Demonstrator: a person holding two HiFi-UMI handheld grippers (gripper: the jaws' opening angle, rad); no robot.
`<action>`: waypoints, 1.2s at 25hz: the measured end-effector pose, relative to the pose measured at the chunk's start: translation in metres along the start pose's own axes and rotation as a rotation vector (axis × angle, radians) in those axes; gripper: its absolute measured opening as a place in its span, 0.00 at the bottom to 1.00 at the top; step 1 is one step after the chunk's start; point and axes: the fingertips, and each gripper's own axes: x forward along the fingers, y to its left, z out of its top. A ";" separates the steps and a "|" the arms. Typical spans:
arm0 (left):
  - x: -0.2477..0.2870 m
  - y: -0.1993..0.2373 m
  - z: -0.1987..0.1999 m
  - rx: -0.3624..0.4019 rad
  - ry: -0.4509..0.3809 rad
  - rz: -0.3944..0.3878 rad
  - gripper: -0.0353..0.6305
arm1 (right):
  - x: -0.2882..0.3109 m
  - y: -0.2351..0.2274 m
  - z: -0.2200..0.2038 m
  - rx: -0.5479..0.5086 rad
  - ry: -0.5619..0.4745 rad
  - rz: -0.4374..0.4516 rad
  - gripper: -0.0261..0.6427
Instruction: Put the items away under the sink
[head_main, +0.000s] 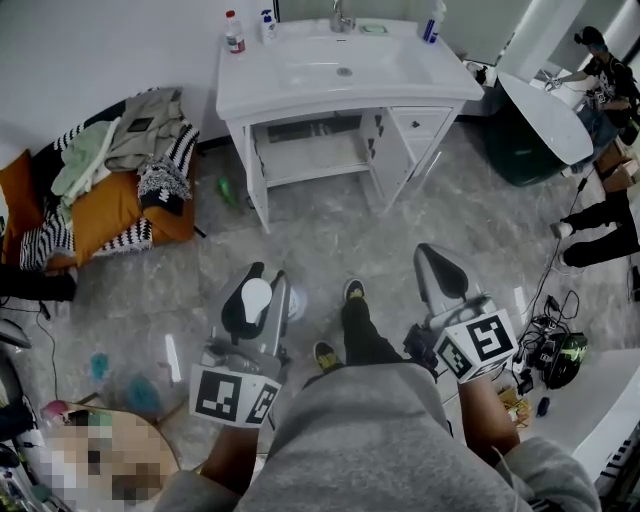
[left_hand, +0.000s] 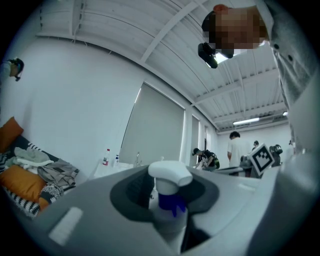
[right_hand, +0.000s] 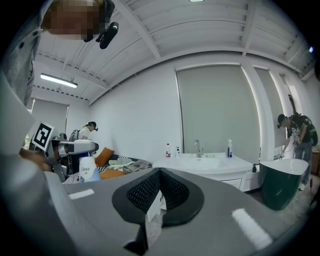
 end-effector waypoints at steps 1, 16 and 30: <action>0.002 0.002 0.000 0.000 0.002 0.002 0.24 | 0.002 -0.001 0.001 0.001 -0.002 0.002 0.03; 0.065 0.026 -0.010 0.007 0.029 0.026 0.24 | 0.065 -0.041 -0.007 0.035 0.026 0.021 0.03; 0.183 0.046 -0.014 0.001 0.065 0.011 0.24 | 0.148 -0.116 0.002 0.054 0.057 0.043 0.03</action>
